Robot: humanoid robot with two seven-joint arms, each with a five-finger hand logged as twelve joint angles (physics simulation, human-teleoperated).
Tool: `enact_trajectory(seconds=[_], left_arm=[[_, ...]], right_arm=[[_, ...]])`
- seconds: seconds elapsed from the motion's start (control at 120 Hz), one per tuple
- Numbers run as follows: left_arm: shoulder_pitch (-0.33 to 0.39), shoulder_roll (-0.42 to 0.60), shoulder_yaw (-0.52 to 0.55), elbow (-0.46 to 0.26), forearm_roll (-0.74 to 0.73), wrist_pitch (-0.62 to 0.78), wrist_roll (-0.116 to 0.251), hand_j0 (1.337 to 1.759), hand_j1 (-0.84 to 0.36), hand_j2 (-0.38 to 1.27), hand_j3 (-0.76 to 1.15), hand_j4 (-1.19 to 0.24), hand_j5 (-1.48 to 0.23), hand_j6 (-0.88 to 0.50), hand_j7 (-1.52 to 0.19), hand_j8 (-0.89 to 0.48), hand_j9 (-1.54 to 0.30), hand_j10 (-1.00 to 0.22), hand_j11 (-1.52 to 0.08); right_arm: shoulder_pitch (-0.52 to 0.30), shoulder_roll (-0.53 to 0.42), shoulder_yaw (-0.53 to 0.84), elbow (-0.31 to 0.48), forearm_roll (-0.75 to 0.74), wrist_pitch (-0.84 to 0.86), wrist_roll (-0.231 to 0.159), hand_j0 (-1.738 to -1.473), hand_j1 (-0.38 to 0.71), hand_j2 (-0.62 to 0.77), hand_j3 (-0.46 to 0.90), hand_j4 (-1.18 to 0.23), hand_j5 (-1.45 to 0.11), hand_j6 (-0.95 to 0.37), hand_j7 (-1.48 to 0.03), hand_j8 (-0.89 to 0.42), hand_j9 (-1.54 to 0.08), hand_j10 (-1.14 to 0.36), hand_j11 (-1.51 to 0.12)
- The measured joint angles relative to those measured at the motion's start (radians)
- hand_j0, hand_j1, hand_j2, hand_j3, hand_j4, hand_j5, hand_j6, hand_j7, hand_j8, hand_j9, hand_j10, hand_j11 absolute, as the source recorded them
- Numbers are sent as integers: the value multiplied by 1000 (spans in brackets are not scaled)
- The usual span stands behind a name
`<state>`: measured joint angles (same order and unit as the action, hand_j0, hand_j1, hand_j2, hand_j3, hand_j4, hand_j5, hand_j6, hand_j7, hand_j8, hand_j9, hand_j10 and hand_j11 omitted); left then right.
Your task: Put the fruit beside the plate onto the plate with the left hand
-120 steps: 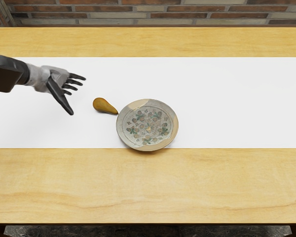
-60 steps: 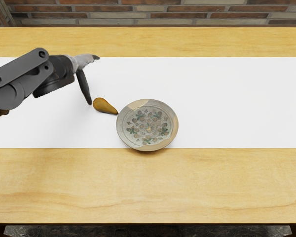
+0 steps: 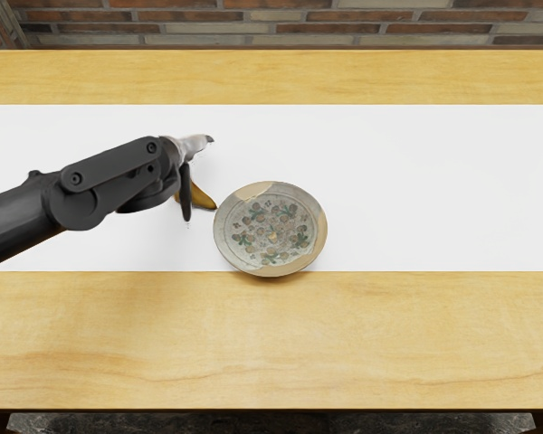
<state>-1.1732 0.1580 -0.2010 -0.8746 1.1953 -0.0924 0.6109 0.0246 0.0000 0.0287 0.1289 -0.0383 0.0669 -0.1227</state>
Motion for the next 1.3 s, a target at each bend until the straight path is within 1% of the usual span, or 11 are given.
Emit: enact_trajectory(seconds=[0.142, 0.383, 0.608, 0.867, 1.3], left_arm=[[-15, -2, 14, 23, 1, 70, 0, 1658, 316, 7, 0, -31, -37, -32, -37, -31, -37, -30, -37], [-16, -31, 74, 36, 0, 92, 0, 1658, 309, 9, 0, -37, -45, -38, -45, -38, -45, -37, -45], [-10, -31, 91, 37, -4, 94, 0, 1658, 108, 42, 0, -205, -263, -206, -263, -205, -263, -204, -263], [-10, -31, 99, 37, -6, 94, 0, 1658, -37, 80, 0, -341, -446, -342, -446, -341, -446, -340, -446], [-10, -32, 115, 37, -8, 93, 0, 1657, -226, 109, 0, -496, -652, -496, -652, -496, -652, -495, -653]], right_arm=[[0, 0, 0, 0, 0, 0, 0, -1658, -349, 0, 0, 0, 0, 0, 0, 0, 0, 0, 0], [0, 0, 0, 0, 0, 0, 0, -1658, -349, 0, 0, 0, 0, 0, 0, 0, 0, 0, 0], [0, 0, 0, 0, 0, 0, 0, -1658, -349, 0, 0, 0, 0, 0, 0, 0, 0, 0, 0], [0, 0, -1, 0, 0, 0, 0, -1658, -349, 0, 0, 0, 0, 0, 0, 0, 0, 0, 0], [0, 0, 0, 0, 0, 0, 0, -1658, -349, 0, 0, 0, 0, 0, 0, 0, 0, 0, 0]])
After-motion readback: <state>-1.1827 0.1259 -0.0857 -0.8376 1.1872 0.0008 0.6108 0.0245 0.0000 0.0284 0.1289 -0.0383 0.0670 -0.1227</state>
